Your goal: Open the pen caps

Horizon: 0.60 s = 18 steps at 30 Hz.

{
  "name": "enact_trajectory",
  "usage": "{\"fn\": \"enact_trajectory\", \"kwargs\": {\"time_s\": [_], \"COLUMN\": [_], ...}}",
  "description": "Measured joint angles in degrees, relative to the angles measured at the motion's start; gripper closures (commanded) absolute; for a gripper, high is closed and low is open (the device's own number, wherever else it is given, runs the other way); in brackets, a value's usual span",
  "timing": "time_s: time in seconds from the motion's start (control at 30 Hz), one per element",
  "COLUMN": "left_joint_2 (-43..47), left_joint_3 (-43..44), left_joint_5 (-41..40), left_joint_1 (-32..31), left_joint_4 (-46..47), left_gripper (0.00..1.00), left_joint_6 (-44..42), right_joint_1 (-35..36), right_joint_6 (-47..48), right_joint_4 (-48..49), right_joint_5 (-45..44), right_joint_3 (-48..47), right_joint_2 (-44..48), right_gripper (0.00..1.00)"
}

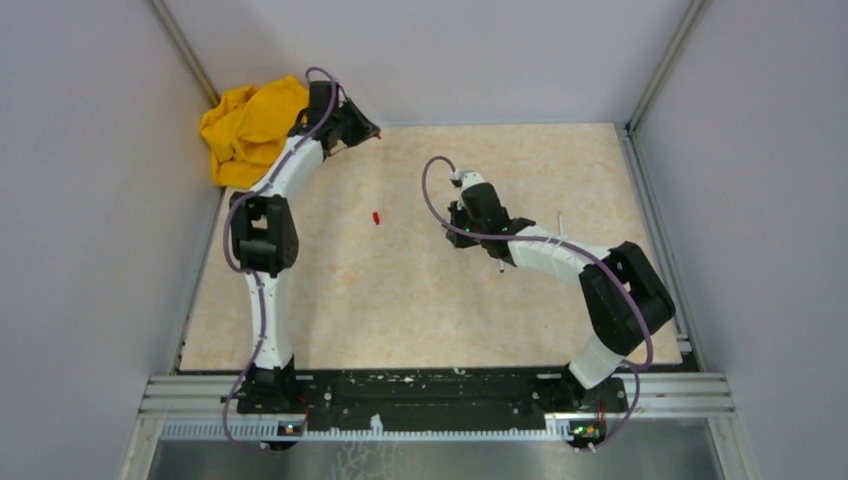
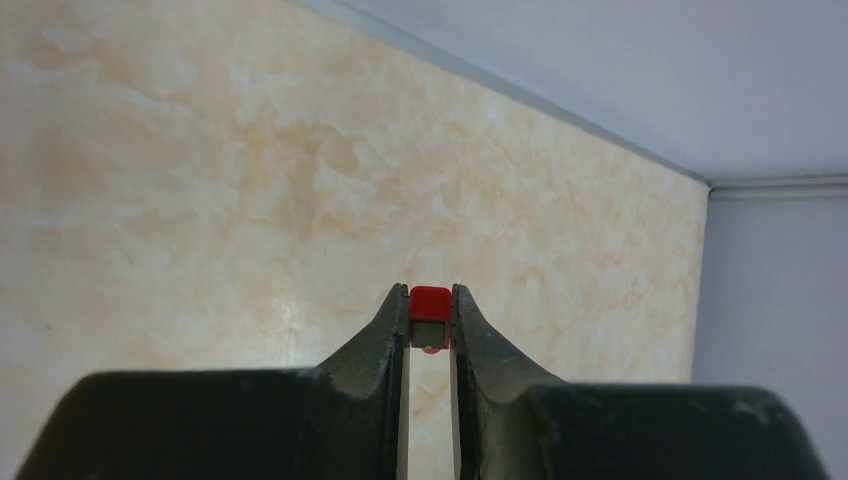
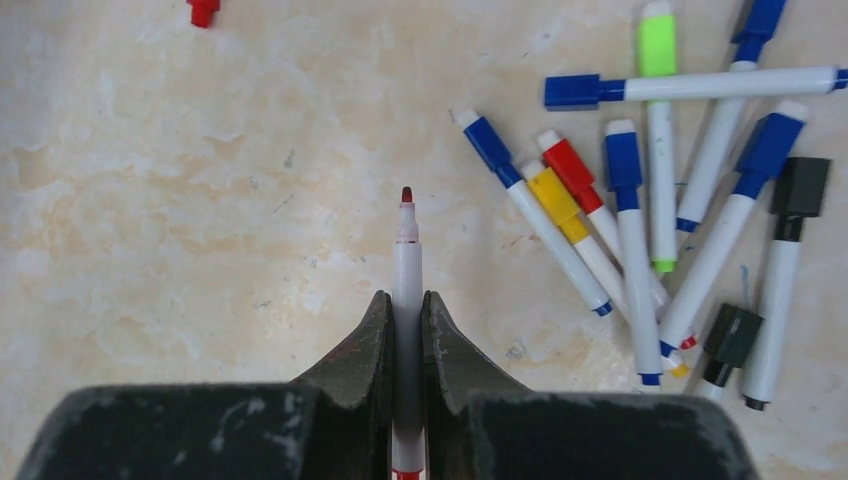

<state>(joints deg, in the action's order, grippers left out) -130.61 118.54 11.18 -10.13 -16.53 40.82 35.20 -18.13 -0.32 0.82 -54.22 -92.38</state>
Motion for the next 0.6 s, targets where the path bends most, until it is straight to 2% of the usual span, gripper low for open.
{"fn": "enact_trajectory", "kwargs": {"time_s": [0.17, 0.3, 0.6], "left_joint_2": [3.93, 7.15, 7.41], "left_joint_3": [-6.01, -11.04, -13.27], "left_joint_5": [-4.52, -10.43, -19.10], "left_joint_1": [-3.74, -6.82, -12.28], "left_joint_4": [-3.06, -6.19, -12.11], "left_gripper": [1.00, 1.00, 1.00], "left_joint_6": [-3.13, -6.27, -10.12], "right_joint_1": [-2.29, -7.43, -12.66], "right_joint_6": [1.53, 2.64, 5.18], "right_joint_4": [-4.11, -5.97, -11.34], "right_joint_5": [-4.37, -7.52, -13.84], "right_joint_3": [-4.11, -6.19, -6.34], "right_joint_2": [0.50, 0.92, 1.01], "right_gripper": [1.00, 1.00, 1.00]}}
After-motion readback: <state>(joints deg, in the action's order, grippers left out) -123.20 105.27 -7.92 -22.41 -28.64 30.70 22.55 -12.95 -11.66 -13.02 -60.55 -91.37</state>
